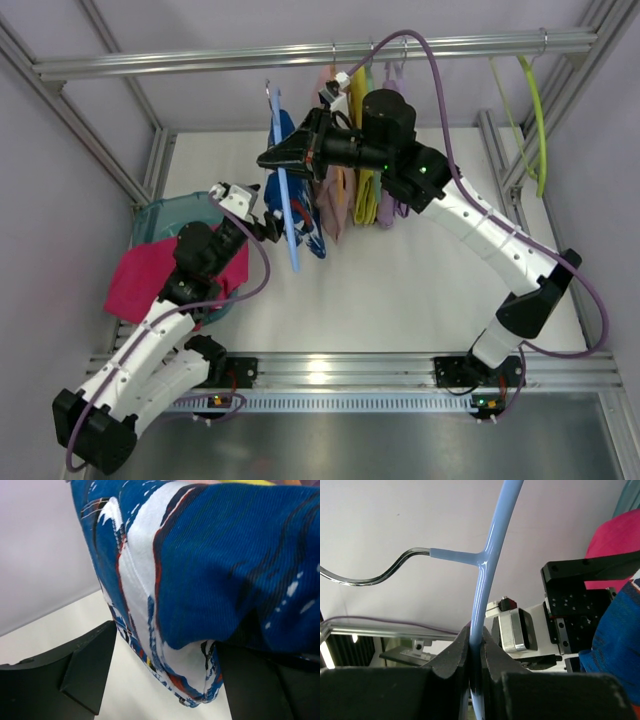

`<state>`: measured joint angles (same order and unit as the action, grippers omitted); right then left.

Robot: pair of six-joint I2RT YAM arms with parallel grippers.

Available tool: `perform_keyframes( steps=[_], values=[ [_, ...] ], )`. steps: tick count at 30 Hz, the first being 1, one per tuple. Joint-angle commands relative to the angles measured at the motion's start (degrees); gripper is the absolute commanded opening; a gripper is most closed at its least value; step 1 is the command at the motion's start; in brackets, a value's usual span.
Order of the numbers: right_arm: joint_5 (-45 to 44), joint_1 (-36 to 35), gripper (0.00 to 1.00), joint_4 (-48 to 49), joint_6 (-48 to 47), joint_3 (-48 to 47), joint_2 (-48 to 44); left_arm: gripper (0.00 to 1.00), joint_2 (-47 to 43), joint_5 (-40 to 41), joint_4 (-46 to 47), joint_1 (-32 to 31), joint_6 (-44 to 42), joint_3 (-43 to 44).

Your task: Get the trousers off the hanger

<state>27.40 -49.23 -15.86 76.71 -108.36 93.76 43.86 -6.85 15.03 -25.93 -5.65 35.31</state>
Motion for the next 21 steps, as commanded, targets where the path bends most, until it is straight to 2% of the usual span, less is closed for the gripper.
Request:
perform_keyframes(
  steps=[1,5,9,10,11,17,21],
  values=[
    [7.0,-0.9,0.00,14.9,2.0,-0.9,-4.7,0.79,2.6,1.9,6.8,0.4,0.0,1.2],
    [9.2,-1.1,0.00,15.4,2.3,1.3,-5.4,0.60,4.6,1.4,9.3,0.4,-0.6,2.5],
    [10.2,-0.6,0.00,16.7,1.3,2.3,-6.0,0.24,5.3,0.2,9.5,0.4,-1.3,4.6],
    [10.2,-0.3,0.00,16.6,0.4,2.7,-6.3,0.03,4.7,0.0,9.4,0.4,-2.1,4.9],
    [10.2,0.1,0.00,16.0,-0.1,3.0,-6.6,0.00,4.2,-0.2,9.4,0.4,-2.4,4.9],
    [9.8,6.0,0.00,12.8,-3.7,7.2,-9.5,0.00,-1.7,0.7,-0.1,0.4,-3.1,8.9],
    [9.7,9.3,0.00,11.2,-6.4,11.8,-11.0,0.00,-3.7,2.7,-5.3,0.4,-0.1,14.7]
  ],
)
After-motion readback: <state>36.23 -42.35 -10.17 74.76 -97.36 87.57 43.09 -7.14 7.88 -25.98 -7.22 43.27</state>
